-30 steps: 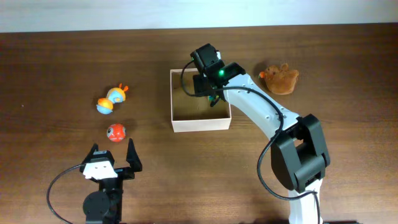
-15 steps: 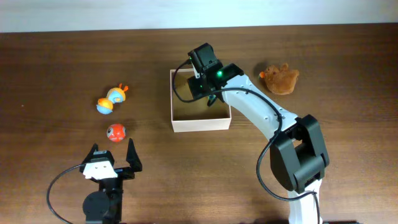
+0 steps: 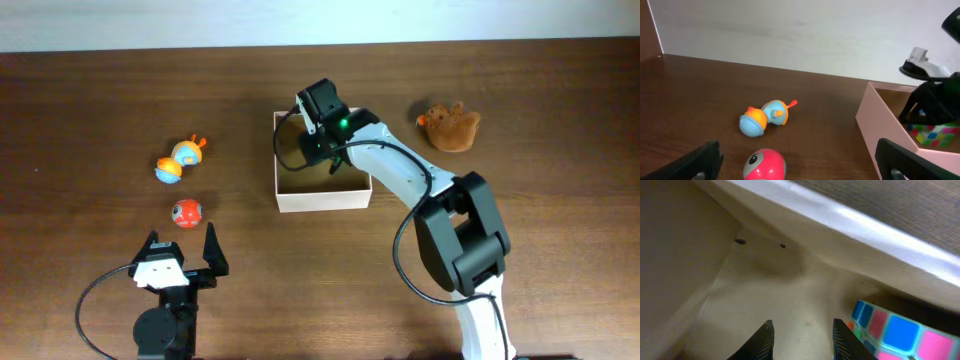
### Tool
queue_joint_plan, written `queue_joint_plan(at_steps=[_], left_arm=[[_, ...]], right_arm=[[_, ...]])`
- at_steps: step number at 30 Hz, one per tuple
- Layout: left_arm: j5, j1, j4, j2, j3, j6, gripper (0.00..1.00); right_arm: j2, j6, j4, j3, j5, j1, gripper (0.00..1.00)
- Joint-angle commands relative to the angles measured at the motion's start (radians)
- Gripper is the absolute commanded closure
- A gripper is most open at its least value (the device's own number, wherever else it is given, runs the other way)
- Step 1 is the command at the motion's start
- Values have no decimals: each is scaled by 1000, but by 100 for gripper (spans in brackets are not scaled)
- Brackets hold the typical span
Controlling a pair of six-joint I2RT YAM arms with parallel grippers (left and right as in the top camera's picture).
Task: Pack container
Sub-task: 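Lower the cube into the box and open the right gripper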
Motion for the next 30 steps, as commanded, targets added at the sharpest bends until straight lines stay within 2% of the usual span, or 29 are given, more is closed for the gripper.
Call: queue_joint_plan(at_steps=[1, 10, 30], left_arm=[[-3, 5, -5, -10, -1, 16, 1], [-3, 5, -5, -10, -1, 16, 1], [-3, 5, -5, -10, -1, 16, 1]], right_arm=[[4, -21, 16, 19, -12, 5, 67], [5, -61, 29, 19, 2, 3, 67], [6, -90, 18, 19, 159, 3, 67]])
